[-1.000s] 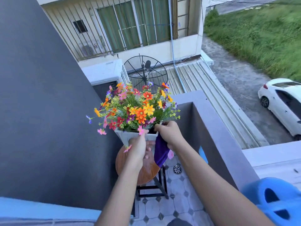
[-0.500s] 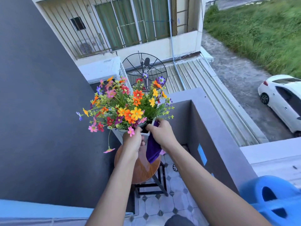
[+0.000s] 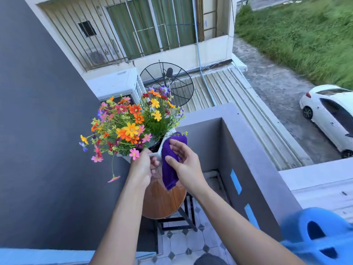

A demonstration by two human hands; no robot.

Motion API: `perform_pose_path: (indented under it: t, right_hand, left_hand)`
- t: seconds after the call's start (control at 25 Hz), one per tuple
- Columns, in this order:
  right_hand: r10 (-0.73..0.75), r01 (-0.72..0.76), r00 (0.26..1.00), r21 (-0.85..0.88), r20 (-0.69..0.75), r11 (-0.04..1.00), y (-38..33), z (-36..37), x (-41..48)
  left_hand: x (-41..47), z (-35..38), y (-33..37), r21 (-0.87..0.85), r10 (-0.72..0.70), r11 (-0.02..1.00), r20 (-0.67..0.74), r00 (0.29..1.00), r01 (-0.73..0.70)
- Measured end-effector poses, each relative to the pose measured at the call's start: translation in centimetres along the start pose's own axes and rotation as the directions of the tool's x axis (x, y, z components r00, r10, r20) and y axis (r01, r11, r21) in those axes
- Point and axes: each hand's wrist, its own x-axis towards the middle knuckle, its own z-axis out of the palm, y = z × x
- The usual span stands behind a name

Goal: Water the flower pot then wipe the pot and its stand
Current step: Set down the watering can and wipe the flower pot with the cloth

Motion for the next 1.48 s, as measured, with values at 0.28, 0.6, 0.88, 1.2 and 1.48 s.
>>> perform_pose_path:
  t: [0.28, 0.6, 0.88, 1.2, 1.48]
  right_hand:
    - [-0.057, 0.056, 0.998, -0.041, -0.016, 0.998, 0.3, -0.1, -0.1]
    - [0.142, -0.147, 0.943, 0.007, -0.301, 0.989, 3.0, -0.7, 2.4]
    - [0.192, -0.135, 0.791, 0.140, -0.581, 0.981, 2.1, -1.5, 5.4]
    - [-0.030, 0.055, 0.975, 0.111, -0.219, 0.992, -0.2, -0.9, 3.1]
    - [0.015, -0.016, 1.000, 0.148, 0.011, 0.989, 2.5, -0.5, 1.0]
  left_hand:
    - [-0.1, 0.1, 1.1, -0.044, 0.016, 0.999, 0.061, 0.998, -0.014]
    - [-1.6, -0.6, 1.6, 0.020, -0.007, 1.000, 0.117, 0.993, 0.004]
    - [-2.9, 0.4, 0.2, 0.024, -0.011, 1.000, 0.142, 0.990, 0.007]
    - [-2.3, 0.6, 0.5, 0.030, -0.007, 1.000, 0.089, 0.996, 0.005]
    - [-1.9, -0.6, 1.2, -0.045, -0.011, 0.999, 0.037, 0.999, 0.013]
